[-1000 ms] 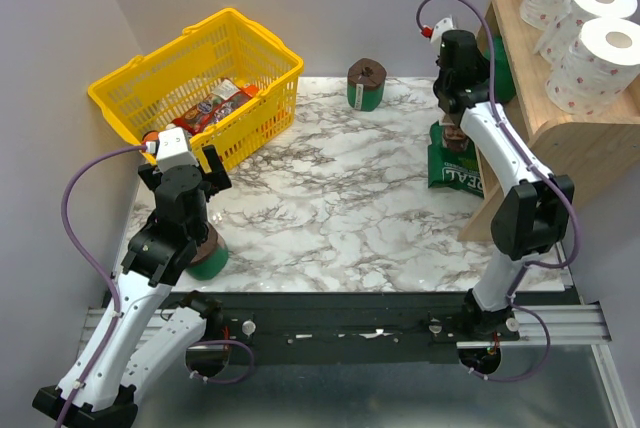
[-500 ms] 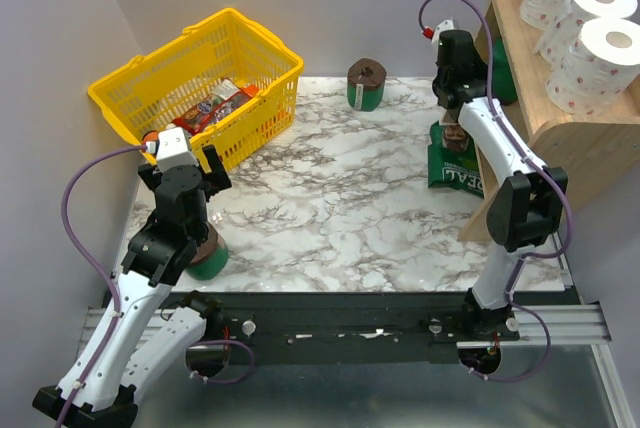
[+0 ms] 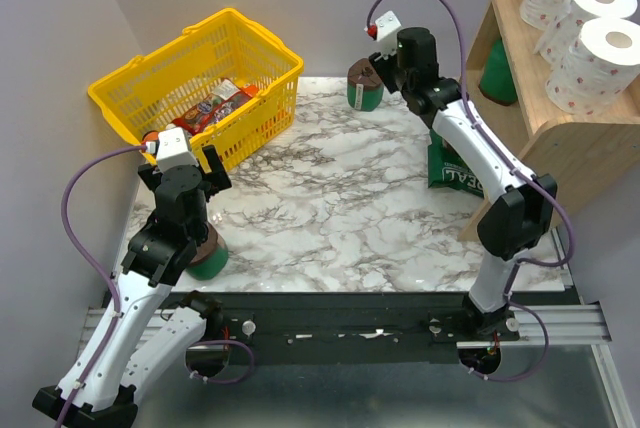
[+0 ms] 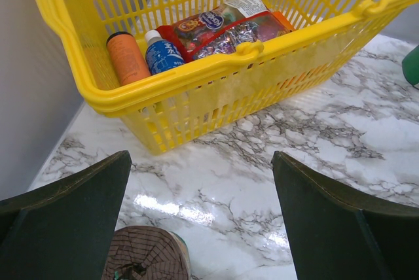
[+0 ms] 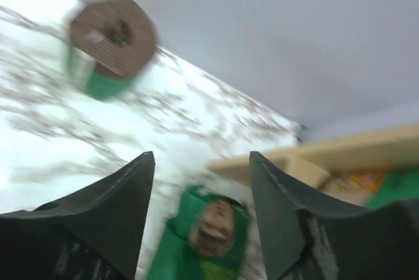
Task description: Place and organize the paper towels onto the shelf
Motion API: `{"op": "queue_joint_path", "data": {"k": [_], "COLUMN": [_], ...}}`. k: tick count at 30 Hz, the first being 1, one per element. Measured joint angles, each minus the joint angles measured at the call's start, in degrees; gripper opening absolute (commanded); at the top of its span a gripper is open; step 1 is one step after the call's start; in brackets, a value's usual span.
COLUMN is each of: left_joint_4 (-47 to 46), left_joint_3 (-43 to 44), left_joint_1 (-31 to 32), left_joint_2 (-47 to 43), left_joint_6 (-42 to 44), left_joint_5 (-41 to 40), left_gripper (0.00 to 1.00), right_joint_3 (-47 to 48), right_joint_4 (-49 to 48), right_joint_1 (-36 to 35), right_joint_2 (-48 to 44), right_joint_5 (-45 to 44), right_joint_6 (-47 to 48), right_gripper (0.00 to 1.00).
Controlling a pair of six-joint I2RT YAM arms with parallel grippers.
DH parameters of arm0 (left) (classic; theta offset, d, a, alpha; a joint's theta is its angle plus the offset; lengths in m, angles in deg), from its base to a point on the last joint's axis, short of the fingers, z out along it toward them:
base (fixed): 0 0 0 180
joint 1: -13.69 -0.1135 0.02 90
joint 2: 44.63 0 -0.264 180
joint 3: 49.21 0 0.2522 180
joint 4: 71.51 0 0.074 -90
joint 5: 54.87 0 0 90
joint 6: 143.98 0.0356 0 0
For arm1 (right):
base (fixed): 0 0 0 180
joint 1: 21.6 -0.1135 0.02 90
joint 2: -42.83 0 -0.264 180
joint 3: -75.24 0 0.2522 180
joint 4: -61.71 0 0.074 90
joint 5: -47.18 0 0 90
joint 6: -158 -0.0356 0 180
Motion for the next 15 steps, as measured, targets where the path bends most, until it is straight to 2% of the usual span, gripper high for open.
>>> {"op": "queue_joint_path", "data": {"k": [5,7,11,15], "left_joint_4": [0.0,0.0,0.0,0.0], "left_joint_3": [0.0,0.0,0.0,0.0], "left_joint_1": [0.0,0.0,0.0,0.0], "left_joint_2": [0.0,0.0,0.0,0.0], "left_joint_6": [0.0,0.0,0.0,0.0], "left_joint_5": [0.0,0.0,0.0,0.0], "left_gripper": [0.99,0.99,0.99,0.99], "right_joint_3": [4.1,6.3,11.6,17.1], "right_joint_4": [-1.2,-2.4,-4.4,-5.9], "right_joint_1": [-0.7,-0.4,-0.1,0.0], "right_joint_2": [2.8,5.8,14.5,23.2], "right_joint_5": [10.5,13.0,13.7,10.6], "right_joint_6": [-4.4,-5.6,-7.9,-10.2], "right_gripper": [0.71,0.68,0.6,0.59]}}
